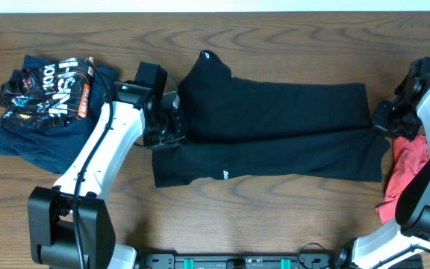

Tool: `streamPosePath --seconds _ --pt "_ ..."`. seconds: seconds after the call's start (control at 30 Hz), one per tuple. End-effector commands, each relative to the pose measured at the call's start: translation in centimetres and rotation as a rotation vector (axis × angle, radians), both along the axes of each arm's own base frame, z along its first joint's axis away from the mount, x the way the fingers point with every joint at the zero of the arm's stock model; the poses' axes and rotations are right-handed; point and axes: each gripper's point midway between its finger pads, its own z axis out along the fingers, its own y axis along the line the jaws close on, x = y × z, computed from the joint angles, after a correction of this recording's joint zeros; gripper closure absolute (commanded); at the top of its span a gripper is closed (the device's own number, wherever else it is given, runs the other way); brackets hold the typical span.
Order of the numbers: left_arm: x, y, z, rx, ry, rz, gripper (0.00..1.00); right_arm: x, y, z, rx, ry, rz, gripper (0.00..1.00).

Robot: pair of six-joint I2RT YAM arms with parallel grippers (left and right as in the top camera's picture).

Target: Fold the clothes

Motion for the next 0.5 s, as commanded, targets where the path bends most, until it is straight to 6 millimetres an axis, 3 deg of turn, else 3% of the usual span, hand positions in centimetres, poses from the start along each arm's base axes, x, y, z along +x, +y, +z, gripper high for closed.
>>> streamPosePath --seconds 0.0,0.23,0.47 --pt "0.8 0.2 -0.1 0.002 -0.015 0.054 0.94 0.7 0.0 0.3 0.013 -0.033 0.017 0.99" --pt "1.5 1.1 -0.4 0.055 -0.040 0.084 0.94 1.3 -0.2 0.3 0.003 -0.056 0.018 0.99" --pt "0.4 1.3 -1.6 0.064 -0.002 0.082 0.94 1.4 0.1 0.3 0.003 -0.057 0.034 0.99"
